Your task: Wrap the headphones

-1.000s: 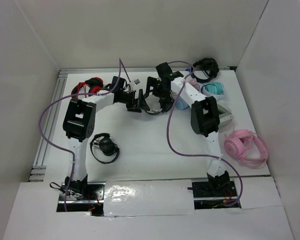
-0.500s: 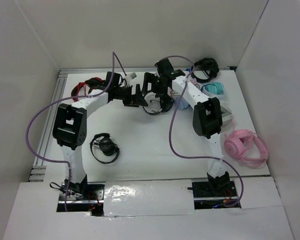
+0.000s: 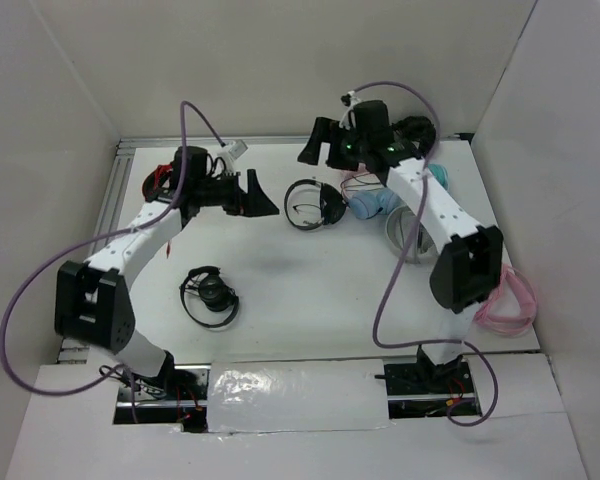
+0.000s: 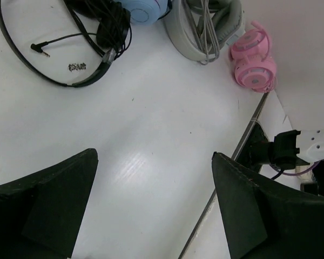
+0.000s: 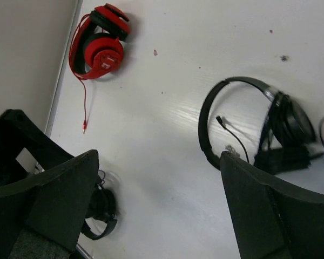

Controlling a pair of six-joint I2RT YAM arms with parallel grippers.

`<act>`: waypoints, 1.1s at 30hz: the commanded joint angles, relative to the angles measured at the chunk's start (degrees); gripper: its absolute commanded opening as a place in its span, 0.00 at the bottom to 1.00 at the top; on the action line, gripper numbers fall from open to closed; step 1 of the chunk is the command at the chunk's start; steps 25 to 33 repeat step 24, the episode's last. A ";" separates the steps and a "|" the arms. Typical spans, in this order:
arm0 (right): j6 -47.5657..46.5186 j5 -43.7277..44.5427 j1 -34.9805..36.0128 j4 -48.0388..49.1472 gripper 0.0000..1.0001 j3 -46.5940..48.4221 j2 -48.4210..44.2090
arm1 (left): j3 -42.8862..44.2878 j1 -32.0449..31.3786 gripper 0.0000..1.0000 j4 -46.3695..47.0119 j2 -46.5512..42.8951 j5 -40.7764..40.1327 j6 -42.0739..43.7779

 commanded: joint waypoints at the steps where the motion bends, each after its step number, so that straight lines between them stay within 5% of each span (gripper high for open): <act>1: -1.66 2.35 -1.80 6.79 1.00 -7.11 -12.23 | -3.68 0.40 0.99 1.06 -8.93 -3.27 -0.33; 10: -2.45 20.96 -5.68 15.22 1.00 -40.07 -46.79 | -16.52 1.28 0.99 -6.41 -36.70 -25.06 -6.56; 18: -0.43 35.03 -6.03 9.97 1.00 -55.64 -69.64 | -22.06 2.07 0.99 -13.62 -45.33 -28.26 -11.66; 24: 0.80 36.11 -6.12 9.79 1.00 -62.33 -78.79 | -26.90 1.72 0.99 -12.21 -50.88 -26.85 -13.60; 33: 0.80 36.11 -6.12 9.79 1.00 -62.33 -78.79 | -26.90 1.72 0.99 -12.21 -50.88 -26.85 -13.60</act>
